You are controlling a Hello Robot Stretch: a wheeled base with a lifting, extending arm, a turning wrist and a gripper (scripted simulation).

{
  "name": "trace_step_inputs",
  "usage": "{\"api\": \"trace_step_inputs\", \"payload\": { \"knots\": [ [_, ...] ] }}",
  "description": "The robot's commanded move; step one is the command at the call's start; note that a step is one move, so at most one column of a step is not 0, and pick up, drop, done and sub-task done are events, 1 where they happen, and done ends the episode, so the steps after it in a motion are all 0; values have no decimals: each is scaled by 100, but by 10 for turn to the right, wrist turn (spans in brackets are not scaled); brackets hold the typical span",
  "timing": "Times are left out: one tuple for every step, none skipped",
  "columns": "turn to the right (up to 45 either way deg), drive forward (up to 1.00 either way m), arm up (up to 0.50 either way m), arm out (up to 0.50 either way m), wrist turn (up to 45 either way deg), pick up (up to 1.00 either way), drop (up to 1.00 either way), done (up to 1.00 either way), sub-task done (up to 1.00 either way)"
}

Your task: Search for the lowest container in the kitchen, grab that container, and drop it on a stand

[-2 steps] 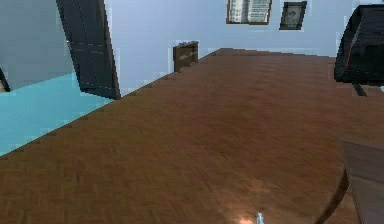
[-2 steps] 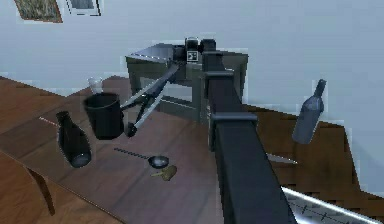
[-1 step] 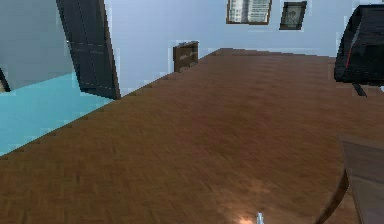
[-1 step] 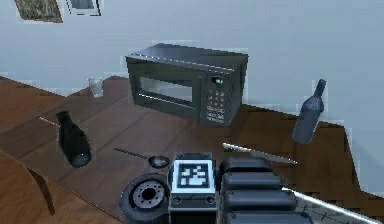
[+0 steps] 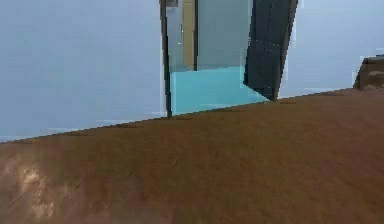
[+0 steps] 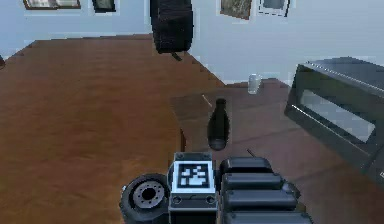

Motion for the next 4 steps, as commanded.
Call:
{"api": "trace_step_inputs", "payload": {
  "knots": [
    [-180, 0, 0, 0, 0, 0, 0, 0, 0],
    [0, 30, 0, 0, 0, 0, 0, 0, 0],
    [210, 0, 0, 0, 0, 0, 0, 0, 0],
    [0, 100, 0, 0, 0, 0, 0, 0, 0]
  ]
}}
